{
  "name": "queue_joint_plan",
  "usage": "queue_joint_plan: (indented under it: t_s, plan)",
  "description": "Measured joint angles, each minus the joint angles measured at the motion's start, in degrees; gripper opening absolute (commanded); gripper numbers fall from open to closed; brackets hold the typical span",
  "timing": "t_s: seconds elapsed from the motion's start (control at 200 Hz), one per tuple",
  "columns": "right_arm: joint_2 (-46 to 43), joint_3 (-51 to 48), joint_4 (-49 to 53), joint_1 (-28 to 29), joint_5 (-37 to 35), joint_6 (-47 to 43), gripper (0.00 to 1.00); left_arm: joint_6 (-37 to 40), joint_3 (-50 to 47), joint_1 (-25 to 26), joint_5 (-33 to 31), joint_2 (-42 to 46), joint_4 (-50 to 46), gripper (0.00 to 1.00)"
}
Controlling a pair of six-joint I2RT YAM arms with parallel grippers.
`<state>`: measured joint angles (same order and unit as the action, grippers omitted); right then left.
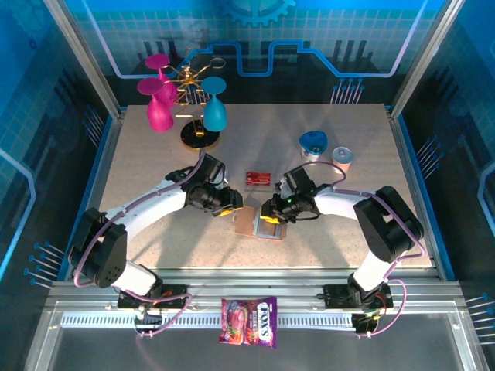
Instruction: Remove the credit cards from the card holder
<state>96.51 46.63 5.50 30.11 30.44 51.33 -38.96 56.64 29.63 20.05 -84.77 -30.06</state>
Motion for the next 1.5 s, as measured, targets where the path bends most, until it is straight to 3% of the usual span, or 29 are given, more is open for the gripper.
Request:
queue_joint_plan:
  t_s: [0.27,0.605,1.041,1.501]
  plan:
    - [0.39,0.00,0.59,0.33,-0.31,-0.20,0.29,-4.15,-0.02,5.79,3.32,-5.40,5.55,0.40]
    - [-7.28,-0.11,8.24,-0.17,-4.98,-3.21,0.36,-6.23,1.81,7.54,4.50,-11.15,9.46,0.39]
    - [-16.48,-7.34,12.11,-9.05,-7.87,-4.55,0.38,-9.05,11.21,13.57,6.80,-23.15,11.78,0.42]
    - [-16.83,-8.09,10.51,-9.33,-5.42,-4.63,0.37,-7.67,12.33,14.03,2.19,-24.39,6.32,0.43]
